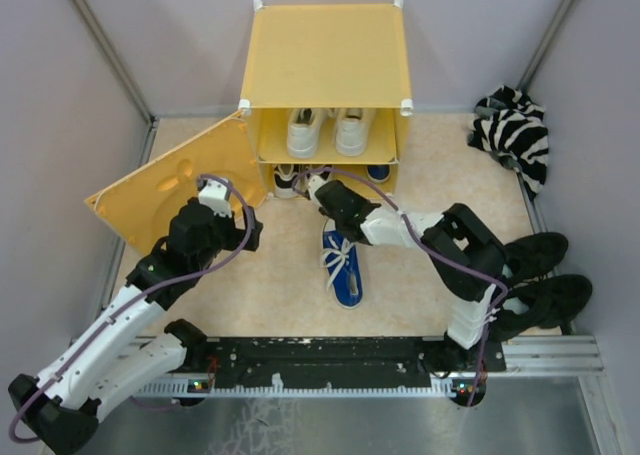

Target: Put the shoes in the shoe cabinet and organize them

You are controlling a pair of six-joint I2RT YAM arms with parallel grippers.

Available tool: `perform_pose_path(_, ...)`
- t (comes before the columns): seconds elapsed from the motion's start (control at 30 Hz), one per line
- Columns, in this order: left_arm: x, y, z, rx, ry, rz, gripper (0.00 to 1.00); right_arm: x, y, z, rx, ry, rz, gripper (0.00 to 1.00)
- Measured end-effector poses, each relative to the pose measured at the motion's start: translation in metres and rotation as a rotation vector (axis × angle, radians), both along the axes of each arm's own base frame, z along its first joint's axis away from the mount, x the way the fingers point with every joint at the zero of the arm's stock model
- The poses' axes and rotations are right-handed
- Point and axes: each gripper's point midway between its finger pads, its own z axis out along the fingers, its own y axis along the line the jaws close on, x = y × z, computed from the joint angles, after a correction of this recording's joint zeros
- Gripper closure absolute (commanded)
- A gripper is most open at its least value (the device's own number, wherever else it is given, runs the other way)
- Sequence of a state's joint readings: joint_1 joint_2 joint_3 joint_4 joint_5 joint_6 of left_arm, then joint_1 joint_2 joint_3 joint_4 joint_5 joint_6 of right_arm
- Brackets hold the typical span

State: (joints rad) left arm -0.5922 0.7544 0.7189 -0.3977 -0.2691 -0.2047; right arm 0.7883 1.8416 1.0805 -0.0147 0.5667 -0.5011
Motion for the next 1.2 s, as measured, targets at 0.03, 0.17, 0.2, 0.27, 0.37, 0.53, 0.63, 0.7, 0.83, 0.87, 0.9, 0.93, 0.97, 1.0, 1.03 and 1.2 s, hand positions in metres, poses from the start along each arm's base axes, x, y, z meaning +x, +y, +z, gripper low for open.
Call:
perform_pose_path(0.03,0.000,0.000,0.001,-0.001,-0.002,0.000,0.01,-0.007,-0.002,0.001,0.022,0.021,-0.021,0.56)
perform_pose_path(0.17,-0.001,0.000,0.003,-0.008,-0.008,-0.004,0.01,-0.032,-0.011,0.012,0.116,0.087,-0.108,0.52)
perform_pose_path(0.2,-0.001,0.000,0.003,-0.010,-0.008,-0.007,0.01,-0.040,-0.013,0.017,0.150,0.104,-0.128,0.50)
perform_pose_path(0.27,-0.002,-0.001,0.004,-0.013,-0.009,-0.012,0.01,-0.056,-0.016,0.036,0.244,0.126,-0.162,0.47)
perform_pose_path(0.37,-0.003,-0.002,0.005,-0.019,-0.014,-0.018,0.01,-0.084,-0.015,0.072,0.432,0.153,-0.174,0.40)
perform_pose_path(0.53,-0.005,-0.002,0.010,-0.032,-0.025,-0.025,0.01,-0.136,-0.011,0.110,0.771,0.231,-0.151,0.30)
perform_pose_path(0.63,-0.005,-0.003,0.010,-0.033,-0.026,-0.028,0.01,-0.168,-0.011,0.098,0.864,0.312,-0.162,0.29)
perform_pose_path(0.7,-0.005,-0.003,0.010,-0.034,-0.025,-0.030,0.01,-0.191,-0.006,0.075,0.869,0.389,-0.163,0.28)
perform_pose_path(0.83,-0.005,-0.003,0.010,-0.034,-0.026,-0.031,0.01,-0.242,0.003,0.024,0.786,0.538,-0.156,0.27)
perform_pose_path(0.87,-0.005,-0.003,0.010,-0.035,-0.026,-0.031,0.01,-0.251,0.006,0.015,0.762,0.558,-0.153,0.27)
perform_pose_path(0.9,-0.005,-0.003,0.010,-0.035,-0.026,-0.031,0.01,-0.257,0.008,0.010,0.747,0.567,-0.151,0.27)
perform_pose_path(0.93,-0.005,-0.003,0.010,-0.035,-0.026,-0.031,0.01,-0.261,0.010,0.006,0.735,0.572,-0.154,0.27)
perform_pose_path(0.97,-0.005,-0.003,0.010,-0.035,-0.026,-0.031,0.01,-0.263,0.012,0.003,0.729,0.569,-0.162,0.27)
perform_pose_path(1.0,-0.005,-0.003,0.010,-0.035,-0.026,-0.031,0.01,-0.261,0.013,0.001,0.732,0.558,-0.176,0.27)
perform_pose_path(1.03,-0.006,-0.003,0.010,-0.035,-0.027,-0.031,0.01,-0.259,0.014,0.000,0.739,0.545,-0.188,0.27)
perform_pose_path(1.2,-0.006,-0.003,0.013,-0.041,-0.036,-0.031,0.01,-0.241,0.011,-0.010,0.763,0.448,-0.265,0.31)
